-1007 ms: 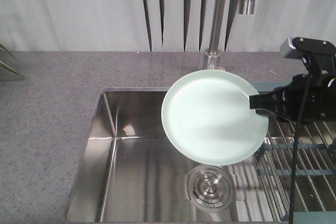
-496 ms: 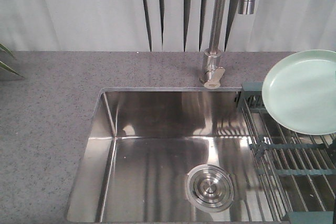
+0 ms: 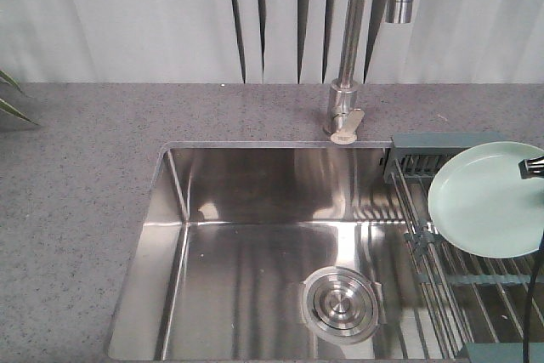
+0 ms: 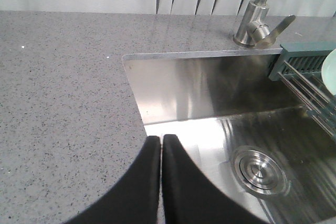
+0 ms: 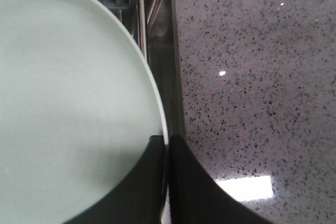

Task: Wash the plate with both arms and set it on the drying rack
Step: 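Move the plate with the right gripper onto the drying rack, then open the right gripper to release the plate on the rack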

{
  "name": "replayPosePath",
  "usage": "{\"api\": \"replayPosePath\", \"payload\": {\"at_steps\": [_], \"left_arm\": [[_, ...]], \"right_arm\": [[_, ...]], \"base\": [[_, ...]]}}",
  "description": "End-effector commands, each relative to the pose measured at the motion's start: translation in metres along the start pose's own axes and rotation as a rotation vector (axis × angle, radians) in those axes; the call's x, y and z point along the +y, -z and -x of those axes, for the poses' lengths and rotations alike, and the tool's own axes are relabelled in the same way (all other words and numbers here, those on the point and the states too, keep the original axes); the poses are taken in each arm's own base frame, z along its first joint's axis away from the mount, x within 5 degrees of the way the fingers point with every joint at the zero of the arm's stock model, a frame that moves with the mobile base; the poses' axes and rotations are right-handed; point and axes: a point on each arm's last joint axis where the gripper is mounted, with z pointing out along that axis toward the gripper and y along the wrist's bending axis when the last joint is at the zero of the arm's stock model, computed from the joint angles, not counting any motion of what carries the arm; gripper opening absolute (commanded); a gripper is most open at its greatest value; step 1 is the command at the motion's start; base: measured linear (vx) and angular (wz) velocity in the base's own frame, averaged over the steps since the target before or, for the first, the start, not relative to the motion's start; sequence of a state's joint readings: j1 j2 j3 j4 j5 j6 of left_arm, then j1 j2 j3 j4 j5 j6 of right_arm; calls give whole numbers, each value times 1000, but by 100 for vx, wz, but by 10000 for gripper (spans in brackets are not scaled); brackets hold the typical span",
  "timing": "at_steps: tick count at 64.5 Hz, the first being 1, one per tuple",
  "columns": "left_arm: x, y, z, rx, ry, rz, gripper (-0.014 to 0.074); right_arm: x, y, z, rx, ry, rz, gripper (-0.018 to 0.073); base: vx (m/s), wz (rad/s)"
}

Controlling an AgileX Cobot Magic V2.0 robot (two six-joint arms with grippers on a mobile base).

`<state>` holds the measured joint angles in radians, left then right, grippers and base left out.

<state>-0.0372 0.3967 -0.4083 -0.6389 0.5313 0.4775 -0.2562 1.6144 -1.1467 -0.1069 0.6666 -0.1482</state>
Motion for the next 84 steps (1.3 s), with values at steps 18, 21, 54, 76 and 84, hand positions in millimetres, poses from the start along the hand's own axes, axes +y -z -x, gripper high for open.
{"api": "replayPosePath", "payload": {"at_steps": [18, 21, 54, 76, 84], "left_arm": [[0, 2, 13, -79, 25, 11, -7], [0, 2, 13, -79, 25, 11, -7], [0, 2, 13, -79, 25, 11, -7], [0, 2, 13, -76, 25, 10, -7], [0, 2, 13, -76, 26, 10, -7]], "right_arm": [[-5, -2, 13, -70, 25, -22, 4], [-4, -3, 13, -67, 25, -22, 10], [-6, 7, 16, -104, 19, -31, 477], [5, 127, 26, -366, -15, 139, 263], [28, 172, 2, -458, 109, 339, 50]], "base": [[0, 0], [0, 0], [0, 0], [0, 0], [0, 0]]}}
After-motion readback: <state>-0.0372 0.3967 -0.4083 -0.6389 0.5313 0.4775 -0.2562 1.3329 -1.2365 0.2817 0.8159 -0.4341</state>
